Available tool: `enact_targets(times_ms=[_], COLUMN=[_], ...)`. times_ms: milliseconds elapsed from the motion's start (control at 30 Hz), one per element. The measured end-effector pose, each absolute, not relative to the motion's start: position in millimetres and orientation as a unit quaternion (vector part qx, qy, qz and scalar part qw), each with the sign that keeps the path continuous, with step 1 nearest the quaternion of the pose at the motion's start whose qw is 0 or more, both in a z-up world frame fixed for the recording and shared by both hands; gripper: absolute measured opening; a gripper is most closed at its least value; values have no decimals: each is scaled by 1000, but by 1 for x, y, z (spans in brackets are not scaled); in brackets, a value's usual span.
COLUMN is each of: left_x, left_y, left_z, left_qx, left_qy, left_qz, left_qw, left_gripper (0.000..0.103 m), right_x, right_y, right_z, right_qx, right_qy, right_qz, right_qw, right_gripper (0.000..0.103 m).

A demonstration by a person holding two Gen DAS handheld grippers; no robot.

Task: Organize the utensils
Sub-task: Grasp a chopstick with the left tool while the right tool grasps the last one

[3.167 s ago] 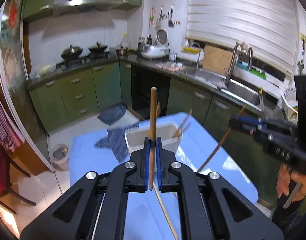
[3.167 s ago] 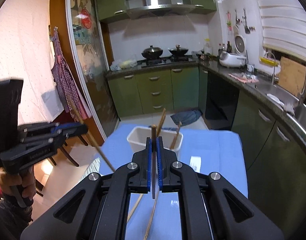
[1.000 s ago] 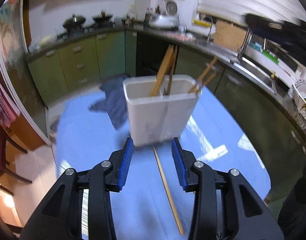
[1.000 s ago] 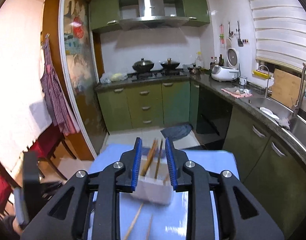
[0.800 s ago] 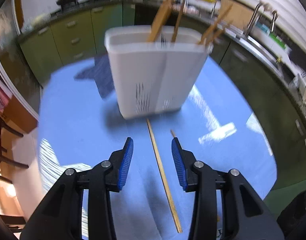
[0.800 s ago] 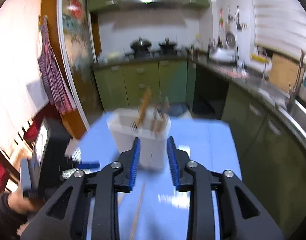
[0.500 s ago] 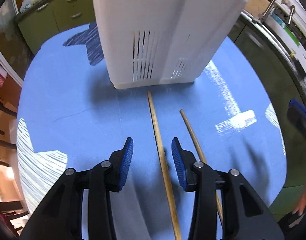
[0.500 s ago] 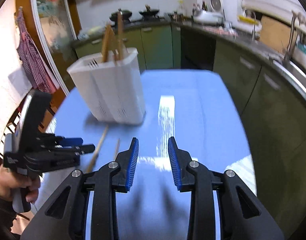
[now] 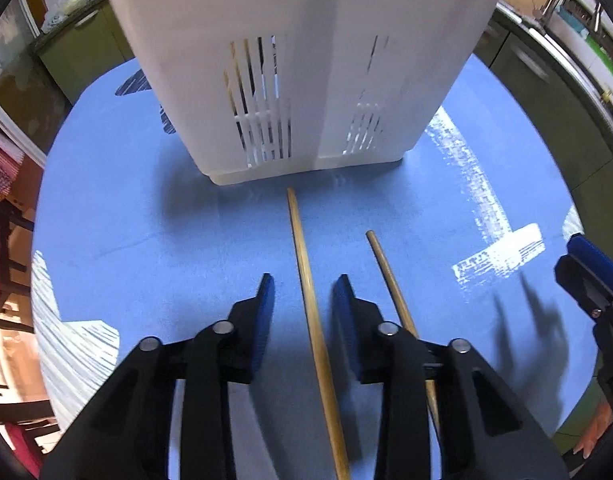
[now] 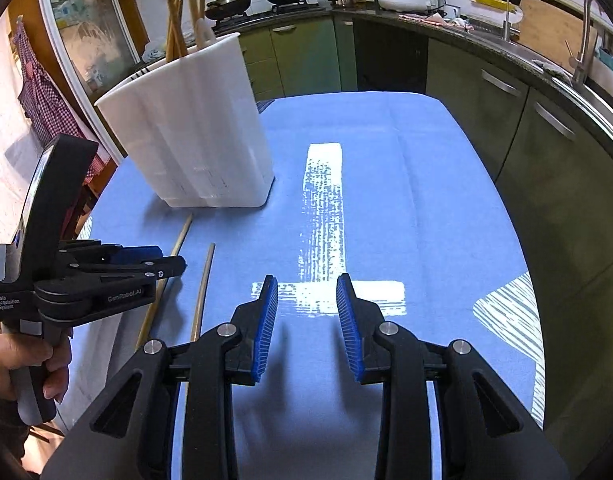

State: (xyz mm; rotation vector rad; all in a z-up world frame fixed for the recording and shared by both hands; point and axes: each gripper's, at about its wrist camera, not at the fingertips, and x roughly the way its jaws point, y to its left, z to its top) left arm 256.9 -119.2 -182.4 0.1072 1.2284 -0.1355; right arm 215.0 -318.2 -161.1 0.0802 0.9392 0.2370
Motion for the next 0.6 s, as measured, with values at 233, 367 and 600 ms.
enact_targets(times_ms=[233, 367, 600], left_x=[269, 270, 263], left_y=[-124, -128, -118], left_z=[-182, -182, -172], left_qx=[50, 51, 47], left_qy=[611, 610, 599], left_qz=[-63, -65, -69], left_qw=[787, 788, 796], left_gripper=[8, 7, 6], right_x=[218, 217, 219], right_y=[-319, -319, -313], right_z=[-156, -159, -163], right_qx=[49, 53, 49], right_qy=[449, 452, 465], right_qz=[119, 124, 136], right_qw=[884, 882, 873], right_gripper=[34, 34, 34])
